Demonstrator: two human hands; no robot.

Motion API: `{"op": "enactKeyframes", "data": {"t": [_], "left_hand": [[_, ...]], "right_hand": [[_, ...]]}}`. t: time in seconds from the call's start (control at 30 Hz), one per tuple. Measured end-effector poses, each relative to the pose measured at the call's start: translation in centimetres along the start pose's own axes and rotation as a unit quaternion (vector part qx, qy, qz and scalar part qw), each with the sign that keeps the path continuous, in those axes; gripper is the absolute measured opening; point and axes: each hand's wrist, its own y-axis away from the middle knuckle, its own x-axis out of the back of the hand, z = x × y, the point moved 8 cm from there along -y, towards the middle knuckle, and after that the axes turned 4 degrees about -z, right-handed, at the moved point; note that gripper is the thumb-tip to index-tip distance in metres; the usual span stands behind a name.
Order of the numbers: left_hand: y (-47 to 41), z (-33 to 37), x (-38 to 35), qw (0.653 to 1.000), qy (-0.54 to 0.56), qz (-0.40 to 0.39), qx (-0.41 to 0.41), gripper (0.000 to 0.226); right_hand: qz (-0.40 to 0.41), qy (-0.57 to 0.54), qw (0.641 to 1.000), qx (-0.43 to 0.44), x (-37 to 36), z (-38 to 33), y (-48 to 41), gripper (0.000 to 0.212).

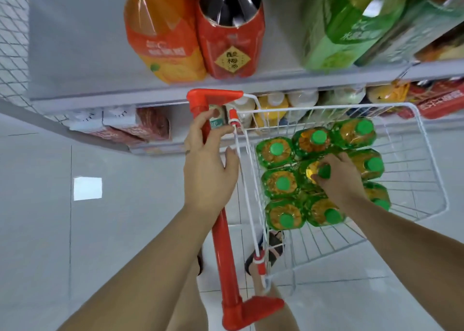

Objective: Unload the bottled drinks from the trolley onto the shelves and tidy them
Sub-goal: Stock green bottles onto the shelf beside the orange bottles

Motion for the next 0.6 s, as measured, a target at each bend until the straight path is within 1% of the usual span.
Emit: {"op": "enactKeyframes", "data": {"t": [0.1, 0.2, 0.3, 0.37, 0.4, 0.43, 0.47, 0.53, 0.57, 0.6], "left_hand": [[0.1, 0.0, -0.1, 1.0, -0.002, 0.004, 0.001, 0.031], [0.0, 0.1, -0.1, 1.0, -0.012, -0.006, -0.001, 0.034], [0.1, 0.4, -0.3, 0.996, -0.081, -0.043, 0.019, 0.045], [0.3, 1.3, 0.0, 0.988, -0.12, -0.081, 0.052, 0.053], [0.5, 2.3, 0.3, 0.987, -0.12, -0.099, 0.05, 0.055], [0.8, 3.8, 0.7, 0.987, -0.101, -0.123, 0.03, 0.056], [1.2, 5.6, 1.0, 0.985, -0.06, -0.16, 0.003, 0.059], [2.9, 9.2, 1.5, 0.963, 0.032, -0.265, -0.025, 0.073], [3.9, 10.7, 2.0, 0.953, 0.043, -0.298, -0.045, 0.082], [4.8, 12.0, 2.6, 0.948, 0.031, -0.309, -0.074, 0.09]], "right_hand": [[0.002, -0.023, 0.999, 0.023, 0.6, 0.0, 0.4, 0.027], [0.032, -0.052, 0.996, 0.06, 3.1, -0.9, 2.5, 0.022], [0.053, -0.077, 0.99, 0.103, 7.2, -2.4, 5.5, 0.023], [0.057, -0.1, 0.985, 0.126, 10.4, -3.6, 7.8, 0.023], [0.056, -0.116, 0.982, 0.138, 12.0, -4.3, 9.0, 0.022], [0.055, -0.137, 0.977, 0.152, 13.7, -5.0, 10.4, 0.023], [0.057, -0.158, 0.972, 0.167, 15.3, -5.9, 11.9, 0.025], [0.066, -0.188, 0.961, 0.193, 18.2, -7.9, 14.9, 0.028], [0.074, -0.199, 0.956, 0.205, 19.5, -8.9, 16.2, 0.029], [0.084, -0.21, 0.95, 0.214, 20.6, -9.9, 17.5, 0.031]]}}
